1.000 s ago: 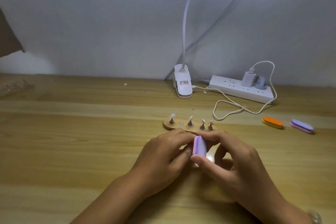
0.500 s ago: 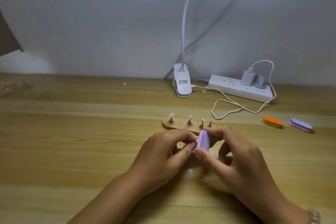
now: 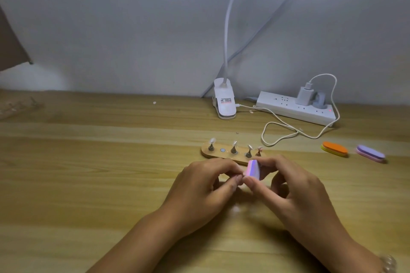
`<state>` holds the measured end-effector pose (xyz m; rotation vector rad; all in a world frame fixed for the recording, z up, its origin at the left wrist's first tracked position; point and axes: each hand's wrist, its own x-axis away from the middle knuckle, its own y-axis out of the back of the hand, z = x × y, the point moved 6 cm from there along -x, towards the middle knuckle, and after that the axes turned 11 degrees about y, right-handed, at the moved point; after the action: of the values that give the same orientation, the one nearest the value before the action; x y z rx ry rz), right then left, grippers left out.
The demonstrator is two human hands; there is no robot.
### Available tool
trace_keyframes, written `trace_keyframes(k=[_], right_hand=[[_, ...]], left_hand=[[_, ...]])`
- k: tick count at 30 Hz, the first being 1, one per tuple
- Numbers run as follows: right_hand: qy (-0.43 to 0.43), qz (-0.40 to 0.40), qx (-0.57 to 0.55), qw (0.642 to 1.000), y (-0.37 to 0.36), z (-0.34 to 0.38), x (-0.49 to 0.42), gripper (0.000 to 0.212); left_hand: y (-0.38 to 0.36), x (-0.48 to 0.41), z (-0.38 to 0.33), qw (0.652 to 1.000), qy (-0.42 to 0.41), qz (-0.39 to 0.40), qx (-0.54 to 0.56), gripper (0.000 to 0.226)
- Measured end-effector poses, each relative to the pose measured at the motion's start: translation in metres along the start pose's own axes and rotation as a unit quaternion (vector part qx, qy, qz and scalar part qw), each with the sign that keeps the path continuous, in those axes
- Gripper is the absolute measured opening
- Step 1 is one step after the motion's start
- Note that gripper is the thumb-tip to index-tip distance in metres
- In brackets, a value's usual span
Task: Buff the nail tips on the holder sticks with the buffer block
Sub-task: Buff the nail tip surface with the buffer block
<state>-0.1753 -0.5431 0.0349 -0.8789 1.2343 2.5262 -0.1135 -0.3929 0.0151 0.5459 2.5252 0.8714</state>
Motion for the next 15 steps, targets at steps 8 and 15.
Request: trace_keyframes(k=[8, 15], right_hand=[[-0.010, -0.010, -0.012, 1.000, 0.000, -0.001, 0.001, 0.036], [-0.002, 0.012, -0.015, 1.000, -0.004, 0.004, 0.002, 0.042]], left_hand=[[0.000, 0.000, 0.001, 1.000, 0.007, -0.001, 0.008, 0.016], [0.001, 0.000, 0.001, 1.000, 0.009, -0.004, 0.010, 0.015]])
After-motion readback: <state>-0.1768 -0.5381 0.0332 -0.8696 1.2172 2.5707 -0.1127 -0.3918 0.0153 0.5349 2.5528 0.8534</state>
